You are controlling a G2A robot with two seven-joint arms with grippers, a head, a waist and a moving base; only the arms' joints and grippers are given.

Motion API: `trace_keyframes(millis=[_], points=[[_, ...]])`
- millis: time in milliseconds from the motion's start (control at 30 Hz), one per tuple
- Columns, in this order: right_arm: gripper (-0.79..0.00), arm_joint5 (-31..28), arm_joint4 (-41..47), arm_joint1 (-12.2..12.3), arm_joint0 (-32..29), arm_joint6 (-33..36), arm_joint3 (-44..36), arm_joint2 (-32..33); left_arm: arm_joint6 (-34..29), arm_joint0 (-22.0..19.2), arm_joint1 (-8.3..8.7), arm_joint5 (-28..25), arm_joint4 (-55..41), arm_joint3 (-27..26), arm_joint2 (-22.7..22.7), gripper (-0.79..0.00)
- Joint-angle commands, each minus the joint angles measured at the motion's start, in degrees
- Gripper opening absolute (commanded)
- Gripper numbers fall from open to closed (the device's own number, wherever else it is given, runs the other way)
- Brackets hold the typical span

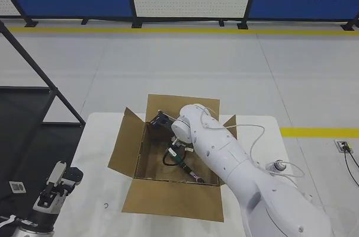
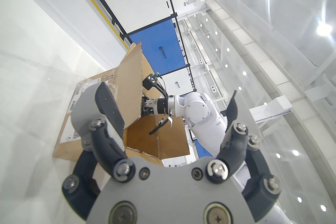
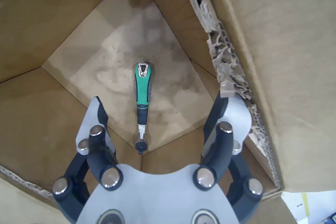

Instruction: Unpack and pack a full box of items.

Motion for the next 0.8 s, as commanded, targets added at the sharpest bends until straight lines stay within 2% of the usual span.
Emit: trace_keyframes(millis=[0, 200, 400, 567, 767], points=[[0.0, -0.34, -0.32, 0.72, 0.15, -0.09, -1.63, 0.49, 0.0, 0.0, 0.0, 0.0, 0.0, 0.0, 0.0, 0.0], [0.0, 0.29, -1.06, 3.8, -0.13, 1.25, -8.64, 2.79, 0.0, 0.0, 0.0, 0.0, 0.0, 0.0, 0.0, 0.0], [0.0, 3.83, -3.1, 8.67, -2.63, 3.38, -19.86, 6.75, 0.0, 0.0, 0.0, 0.0, 0.0, 0.0, 0.0, 0.0], [0.0, 10.52, -8.28, 14.57, -8.45, 6.52, -37.36, 12.87, 0.0, 0.0, 0.0, 0.0, 0.0, 0.0, 0.0, 0.0], [0.0, 14.82, -18.1, 22.56, -22.88, 14.91, -66.76, 25.67, 0.0, 0.0, 0.0, 0.0, 0.0, 0.0, 0.0, 0.0]])
